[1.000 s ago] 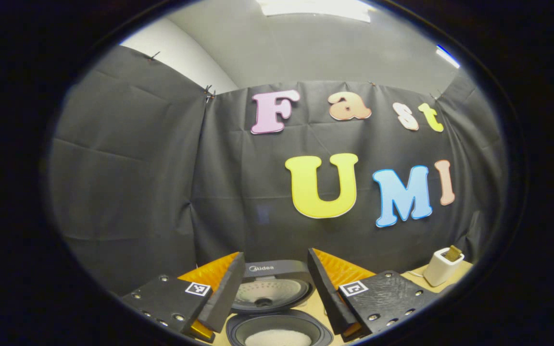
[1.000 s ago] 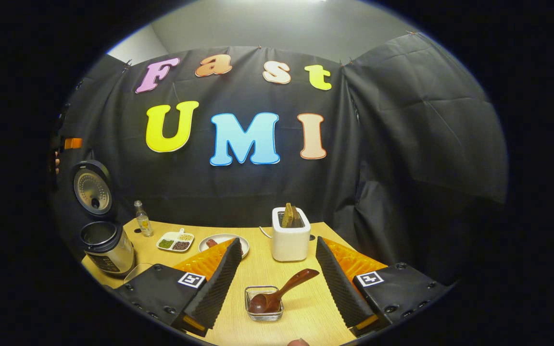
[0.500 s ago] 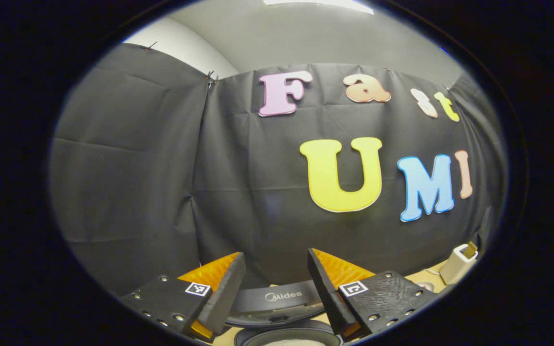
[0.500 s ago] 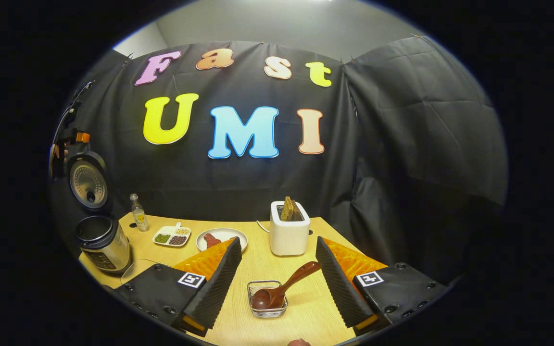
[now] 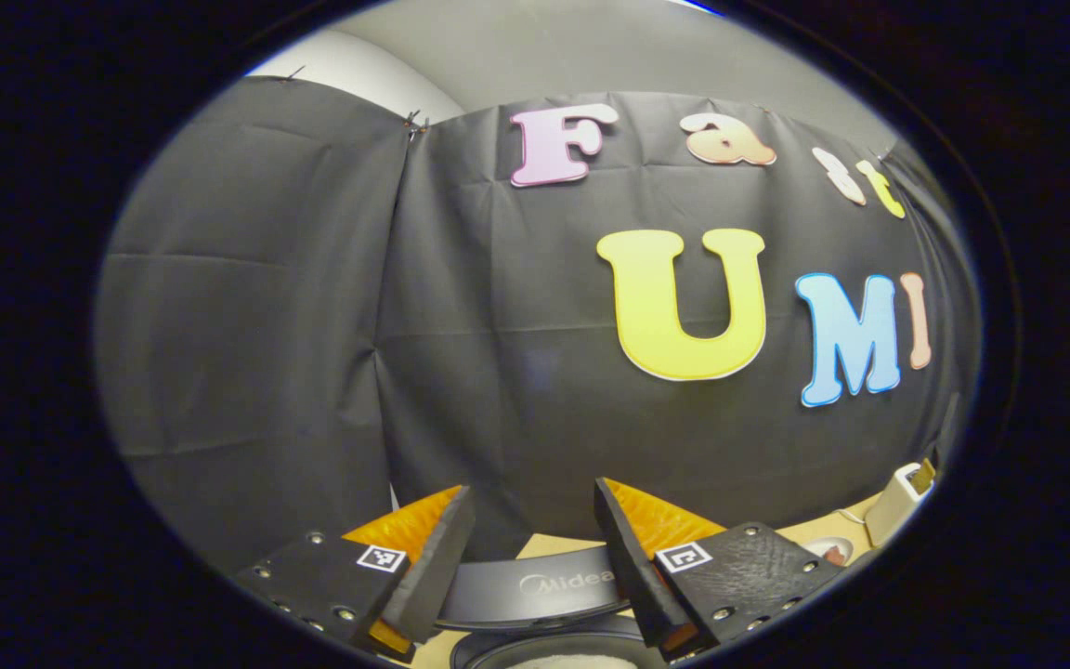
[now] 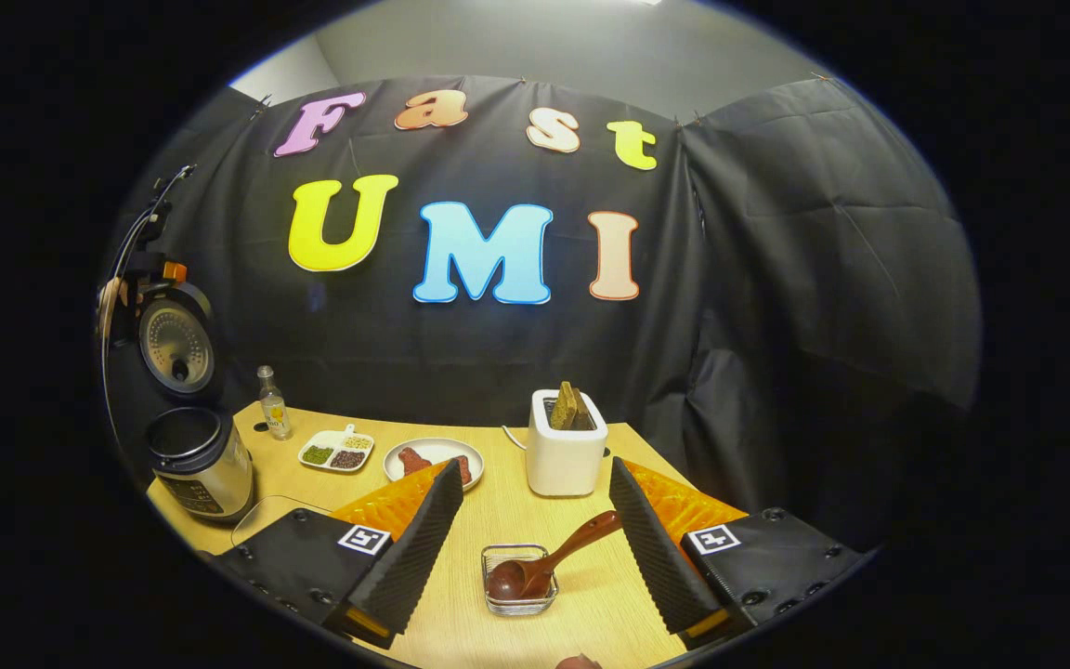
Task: Close the left gripper, press the button to open the rice cooker; take a wooden spoon from the chopstick holder with the right hand, scoop a spoonful of rice and pour it into the rice cooker, then put the wooden spoon back into the chopstick holder.
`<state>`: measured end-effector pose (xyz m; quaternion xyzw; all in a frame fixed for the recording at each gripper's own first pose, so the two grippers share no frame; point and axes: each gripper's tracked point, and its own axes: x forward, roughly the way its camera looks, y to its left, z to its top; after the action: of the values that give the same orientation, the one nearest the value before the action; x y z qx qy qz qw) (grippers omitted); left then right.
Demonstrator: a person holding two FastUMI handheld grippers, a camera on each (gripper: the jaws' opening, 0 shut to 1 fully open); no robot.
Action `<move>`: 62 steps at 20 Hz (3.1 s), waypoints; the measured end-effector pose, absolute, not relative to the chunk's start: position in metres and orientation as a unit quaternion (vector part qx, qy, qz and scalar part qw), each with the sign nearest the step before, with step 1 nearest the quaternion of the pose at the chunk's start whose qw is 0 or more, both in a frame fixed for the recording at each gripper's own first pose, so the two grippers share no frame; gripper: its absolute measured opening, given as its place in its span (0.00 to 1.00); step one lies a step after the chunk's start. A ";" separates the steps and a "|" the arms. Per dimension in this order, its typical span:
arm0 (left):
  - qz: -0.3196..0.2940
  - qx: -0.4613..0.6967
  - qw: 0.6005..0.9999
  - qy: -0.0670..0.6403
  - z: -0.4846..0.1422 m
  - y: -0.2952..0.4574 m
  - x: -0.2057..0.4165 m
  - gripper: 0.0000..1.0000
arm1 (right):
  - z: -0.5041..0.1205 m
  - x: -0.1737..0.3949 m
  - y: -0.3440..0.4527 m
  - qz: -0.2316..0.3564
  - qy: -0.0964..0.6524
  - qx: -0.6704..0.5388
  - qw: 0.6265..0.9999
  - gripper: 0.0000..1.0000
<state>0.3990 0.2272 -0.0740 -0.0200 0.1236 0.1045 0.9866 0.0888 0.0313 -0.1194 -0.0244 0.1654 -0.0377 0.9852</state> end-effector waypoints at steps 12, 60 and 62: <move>0.113 -0.031 0.983 0.142 -0.086 0.199 0.332 0.82 | -0.110 0.082 0.012 -0.005 0.155 -0.014 0.988 1.00; 0.128 -0.012 0.957 0.262 -0.253 0.135 0.175 0.84 | -0.129 0.053 -0.036 0.015 0.173 -0.003 0.985 0.97; 0.129 -0.010 0.955 0.267 -0.256 0.135 0.175 0.87 | -0.130 0.053 -0.035 0.016 0.175 -0.003 0.984 0.97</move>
<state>0.1754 0.1348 -0.2556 -0.0102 0.2665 0.1286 0.9552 0.0526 -0.0347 -0.1304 -0.0032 0.1750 0.0163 0.9844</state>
